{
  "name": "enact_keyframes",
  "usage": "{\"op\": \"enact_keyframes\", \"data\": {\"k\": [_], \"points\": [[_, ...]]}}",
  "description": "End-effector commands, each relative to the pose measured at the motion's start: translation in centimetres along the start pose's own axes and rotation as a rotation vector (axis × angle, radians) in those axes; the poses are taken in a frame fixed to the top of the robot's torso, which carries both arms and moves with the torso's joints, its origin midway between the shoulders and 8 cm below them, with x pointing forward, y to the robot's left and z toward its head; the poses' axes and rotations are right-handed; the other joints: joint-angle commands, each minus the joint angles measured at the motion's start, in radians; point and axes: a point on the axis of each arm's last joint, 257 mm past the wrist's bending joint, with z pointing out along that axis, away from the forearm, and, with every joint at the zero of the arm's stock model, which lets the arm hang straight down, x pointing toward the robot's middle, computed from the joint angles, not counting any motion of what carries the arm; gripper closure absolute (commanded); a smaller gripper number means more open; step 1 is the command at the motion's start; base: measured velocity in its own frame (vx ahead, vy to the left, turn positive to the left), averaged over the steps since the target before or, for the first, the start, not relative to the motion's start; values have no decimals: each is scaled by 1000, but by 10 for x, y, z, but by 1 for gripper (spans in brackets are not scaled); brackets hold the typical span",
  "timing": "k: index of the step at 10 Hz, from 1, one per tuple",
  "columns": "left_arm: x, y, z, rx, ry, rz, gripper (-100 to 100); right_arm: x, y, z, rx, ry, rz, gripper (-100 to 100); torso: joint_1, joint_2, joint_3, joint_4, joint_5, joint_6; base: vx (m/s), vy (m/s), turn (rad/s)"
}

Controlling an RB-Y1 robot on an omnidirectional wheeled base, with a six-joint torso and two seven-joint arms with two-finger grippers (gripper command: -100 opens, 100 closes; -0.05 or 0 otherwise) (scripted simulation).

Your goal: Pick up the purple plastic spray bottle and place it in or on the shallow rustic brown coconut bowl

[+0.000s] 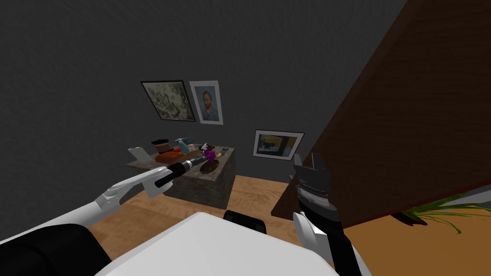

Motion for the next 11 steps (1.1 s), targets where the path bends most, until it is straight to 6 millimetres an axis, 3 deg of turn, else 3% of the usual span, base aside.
{"op": "enact_keyframes", "data": {"k": [1,3,4,5,11], "points": [[0,0,0,0,0,0,-100,0,0,0,0,0,0,0,0,0,0,0,0,0,0,0,0],[0,0,0,0,0,0,-100,0,0,0,0,0,0,0,0,1,1,0,0,0,0,0,0],[0,0,0,0,0,0,0,0,0,0,0,0,0,0,0,1,1,0,0,0,0,0,0],[-15,-6,-1,11,-5,6,-100,0,0,0,0,0,0,0,0,1,1,0,0,0,18,8,124],[-52,-34,-4,57,-9,22,-100,0,0,0,0,0,0,0,0,-1,0,0,0,0,29,9,75]]}}
